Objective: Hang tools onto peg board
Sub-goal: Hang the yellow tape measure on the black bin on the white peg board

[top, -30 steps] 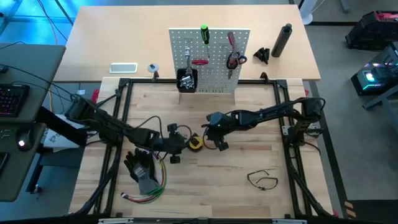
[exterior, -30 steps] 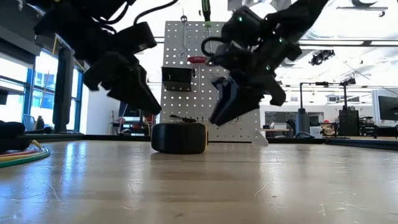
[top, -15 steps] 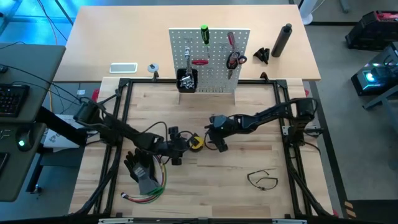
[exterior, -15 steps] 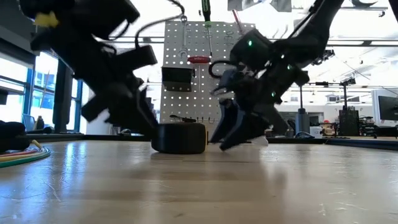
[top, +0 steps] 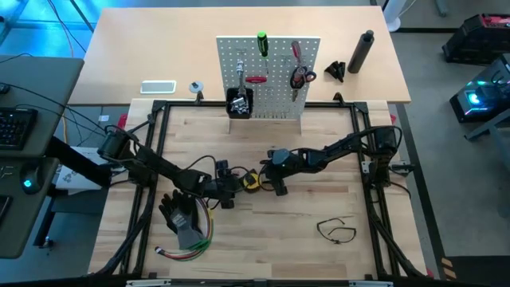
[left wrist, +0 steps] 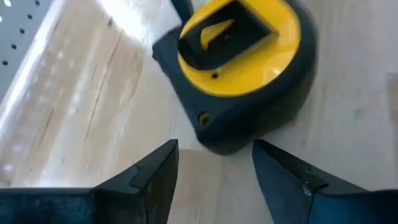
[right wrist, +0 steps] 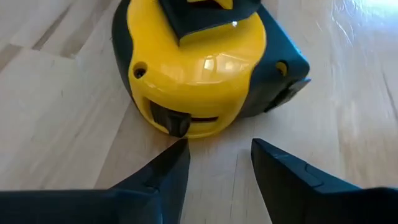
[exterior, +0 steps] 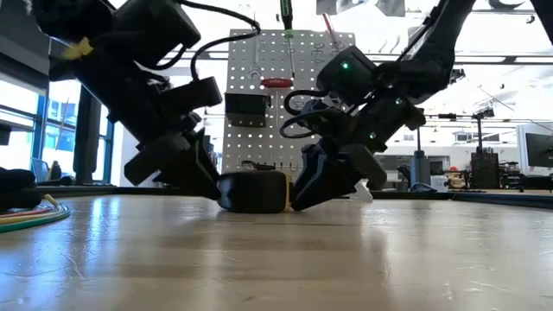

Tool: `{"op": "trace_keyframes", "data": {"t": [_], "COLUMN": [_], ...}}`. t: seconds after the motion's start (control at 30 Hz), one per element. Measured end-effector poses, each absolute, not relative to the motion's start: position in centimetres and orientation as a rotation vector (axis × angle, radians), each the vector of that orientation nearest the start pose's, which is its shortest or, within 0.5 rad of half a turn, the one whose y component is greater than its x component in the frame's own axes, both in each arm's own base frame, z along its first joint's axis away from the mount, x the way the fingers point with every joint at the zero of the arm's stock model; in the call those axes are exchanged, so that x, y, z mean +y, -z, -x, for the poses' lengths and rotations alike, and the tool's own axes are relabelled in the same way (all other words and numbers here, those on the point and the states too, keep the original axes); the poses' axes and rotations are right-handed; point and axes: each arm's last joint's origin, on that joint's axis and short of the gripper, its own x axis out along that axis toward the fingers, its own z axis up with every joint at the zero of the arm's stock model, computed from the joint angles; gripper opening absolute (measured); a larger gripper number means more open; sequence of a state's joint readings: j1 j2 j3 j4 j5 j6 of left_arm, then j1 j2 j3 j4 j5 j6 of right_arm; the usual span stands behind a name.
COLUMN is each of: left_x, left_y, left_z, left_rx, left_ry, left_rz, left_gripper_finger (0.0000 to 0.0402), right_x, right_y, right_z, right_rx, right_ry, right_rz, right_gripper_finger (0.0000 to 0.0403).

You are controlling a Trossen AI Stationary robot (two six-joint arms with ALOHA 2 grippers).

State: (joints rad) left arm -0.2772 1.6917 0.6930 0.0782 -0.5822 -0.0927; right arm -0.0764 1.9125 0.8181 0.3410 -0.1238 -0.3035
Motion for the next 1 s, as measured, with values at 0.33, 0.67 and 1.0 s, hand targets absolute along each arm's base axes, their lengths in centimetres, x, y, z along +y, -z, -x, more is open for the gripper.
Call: {"op": "trace_keyframes", "data": {"t": [0.33, 0.67, 1.0], "left_x": [-7.7, -7.4, -6.0], "left_y": [-13.3, -13.6, -13.5], "left_z": [-28.6, -29.1, -29.3], "left_rx": [0.798, 0.808, 0.845], "left_ry": [-0.267, -0.203, -0.199], "left_rz": [-0.382, -0.37, -0.33], "left_gripper_finger": [0.0213, 0.0213, 0.0191], "right_x": [-2.3, -2.2, -2.0], "right_y": [-9.5, -9.5, -9.6], "right_z": [-34.3, -34.3, -34.5], "right_rx": [0.747, 0.742, 0.707], "right_ry": [-0.16, -0.166, -0.203], "right_rz": [0.181, 0.137, 0.065], "right_gripper_finger": [0.017, 0.017, 0.0169]}}
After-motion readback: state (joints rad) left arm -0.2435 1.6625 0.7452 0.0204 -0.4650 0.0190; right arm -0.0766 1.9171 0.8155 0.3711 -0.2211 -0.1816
